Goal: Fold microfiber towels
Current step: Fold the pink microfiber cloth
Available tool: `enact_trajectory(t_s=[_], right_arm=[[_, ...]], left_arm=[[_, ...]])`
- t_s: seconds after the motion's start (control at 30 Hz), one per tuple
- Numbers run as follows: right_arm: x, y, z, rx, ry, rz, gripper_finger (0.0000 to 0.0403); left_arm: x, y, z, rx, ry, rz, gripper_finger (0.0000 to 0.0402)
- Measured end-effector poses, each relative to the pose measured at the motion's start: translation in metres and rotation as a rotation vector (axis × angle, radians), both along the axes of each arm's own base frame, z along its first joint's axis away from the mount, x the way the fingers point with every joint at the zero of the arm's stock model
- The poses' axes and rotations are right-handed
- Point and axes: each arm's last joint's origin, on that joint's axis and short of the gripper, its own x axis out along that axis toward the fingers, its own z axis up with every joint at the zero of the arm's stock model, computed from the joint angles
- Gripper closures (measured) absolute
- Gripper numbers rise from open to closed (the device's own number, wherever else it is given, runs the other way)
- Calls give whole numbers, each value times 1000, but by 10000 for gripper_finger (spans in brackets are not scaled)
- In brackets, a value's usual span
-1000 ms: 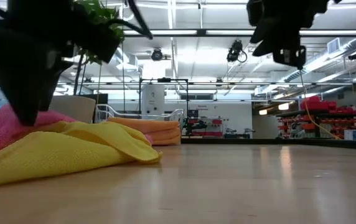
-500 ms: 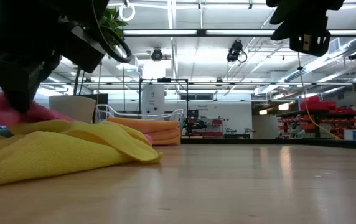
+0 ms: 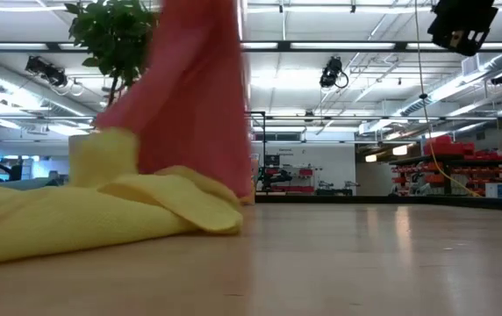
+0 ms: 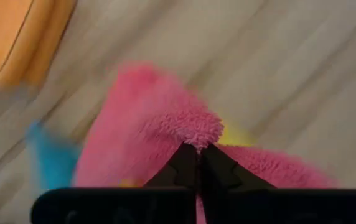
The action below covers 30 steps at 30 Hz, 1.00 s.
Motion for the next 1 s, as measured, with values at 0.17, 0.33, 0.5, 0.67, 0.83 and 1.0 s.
enact_trajectory(t_s=[0.17, 0.33, 0.5, 0.67, 0.83, 1.0], right_arm=[[-31, -19, 21, -69, -110, 2, 295], [-45, -28, 31, -69, -189, -41, 295], [-46, -26, 23, -68, -111, -36, 295], [-46, -16, 6, -87, 43, -34, 295], [-40, -5, -18, -66, 145, -77, 295], [-34, 15, -37, -27, 198, -74, 295]], left_arm=[[39, 12, 52, -74, -494, -80, 390], [59, 11, 70, -134, -755, -189, 394], [61, 1, 20, -187, -595, -123, 392], [56, -5, -95, -363, -309, -43, 393], [36, 4, -175, -628, -165, 49, 358], [30, -3, -182, -698, -104, -106, 282]])
